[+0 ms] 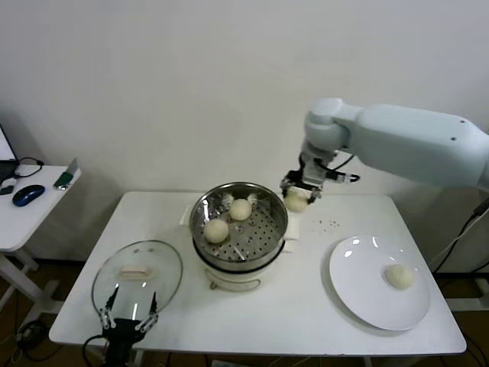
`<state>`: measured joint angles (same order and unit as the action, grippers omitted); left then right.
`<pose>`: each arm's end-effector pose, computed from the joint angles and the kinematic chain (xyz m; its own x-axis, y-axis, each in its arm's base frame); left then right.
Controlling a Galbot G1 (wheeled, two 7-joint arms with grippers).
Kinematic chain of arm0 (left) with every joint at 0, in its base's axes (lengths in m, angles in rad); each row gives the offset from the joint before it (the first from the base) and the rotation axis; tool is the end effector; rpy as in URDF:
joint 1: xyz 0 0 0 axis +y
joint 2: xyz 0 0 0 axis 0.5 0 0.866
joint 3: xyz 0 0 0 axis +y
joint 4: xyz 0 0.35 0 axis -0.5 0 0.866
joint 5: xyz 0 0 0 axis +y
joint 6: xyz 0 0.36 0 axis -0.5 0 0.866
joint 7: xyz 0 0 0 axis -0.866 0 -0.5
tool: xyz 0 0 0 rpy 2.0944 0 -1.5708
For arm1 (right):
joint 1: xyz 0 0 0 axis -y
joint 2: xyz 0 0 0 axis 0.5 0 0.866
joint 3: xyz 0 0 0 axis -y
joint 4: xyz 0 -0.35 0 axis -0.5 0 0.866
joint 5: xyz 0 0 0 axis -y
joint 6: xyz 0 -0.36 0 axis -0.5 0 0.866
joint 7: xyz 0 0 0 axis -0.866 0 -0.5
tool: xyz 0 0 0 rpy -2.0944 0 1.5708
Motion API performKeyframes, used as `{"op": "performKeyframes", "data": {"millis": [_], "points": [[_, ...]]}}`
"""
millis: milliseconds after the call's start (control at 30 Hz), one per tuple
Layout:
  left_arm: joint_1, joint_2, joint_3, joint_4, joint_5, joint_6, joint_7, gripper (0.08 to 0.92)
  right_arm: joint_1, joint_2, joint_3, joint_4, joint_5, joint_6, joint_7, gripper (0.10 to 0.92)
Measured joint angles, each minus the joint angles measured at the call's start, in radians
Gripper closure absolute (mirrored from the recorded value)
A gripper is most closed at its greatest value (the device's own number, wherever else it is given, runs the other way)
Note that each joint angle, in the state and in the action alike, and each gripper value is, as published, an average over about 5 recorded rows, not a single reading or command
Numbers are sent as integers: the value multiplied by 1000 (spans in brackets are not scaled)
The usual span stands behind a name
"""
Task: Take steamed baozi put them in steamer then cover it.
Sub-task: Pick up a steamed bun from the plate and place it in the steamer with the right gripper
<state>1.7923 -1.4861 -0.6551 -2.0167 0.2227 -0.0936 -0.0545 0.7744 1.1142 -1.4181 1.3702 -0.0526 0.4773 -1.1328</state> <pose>0.1075 0.0589 -0.3583 -0.9788 -0.0994 0.1791 -0.0274 0.9301 0.3663 0.5388 0.1092 0.0061 -0.2045 -0.0662 0.9766 -0.1629 -0.9815 -0.1006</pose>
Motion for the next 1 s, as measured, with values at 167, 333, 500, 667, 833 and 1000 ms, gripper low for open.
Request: {"op": "performKeyframes", "data": {"millis": [167, 333, 500, 667, 833, 1000], "points": [[5, 5, 2, 0, -3, -2, 0, 177, -29, 102, 0, -26, -4, 22, -4, 355], [11, 8, -1, 2, -10, -5, -2, 177, -66, 178, -10, -51, -8, 36, -6, 355], [9, 9, -4, 9, -18, -5, -2, 177, -102, 234, -27, -71, -11, 47, -6, 355], [-1, 11, -11, 14, -29, 1, -4, 177, -135, 268, -40, -89, -18, 53, -10, 350], [-2, 13, -11, 17, -33, 2, -5, 177, -160, 286, -46, -104, -26, 56, -12, 345], [-6, 15, -11, 21, -34, 3, -5, 177, -175, 296, -51, -117, -32, 59, -9, 271]]}}
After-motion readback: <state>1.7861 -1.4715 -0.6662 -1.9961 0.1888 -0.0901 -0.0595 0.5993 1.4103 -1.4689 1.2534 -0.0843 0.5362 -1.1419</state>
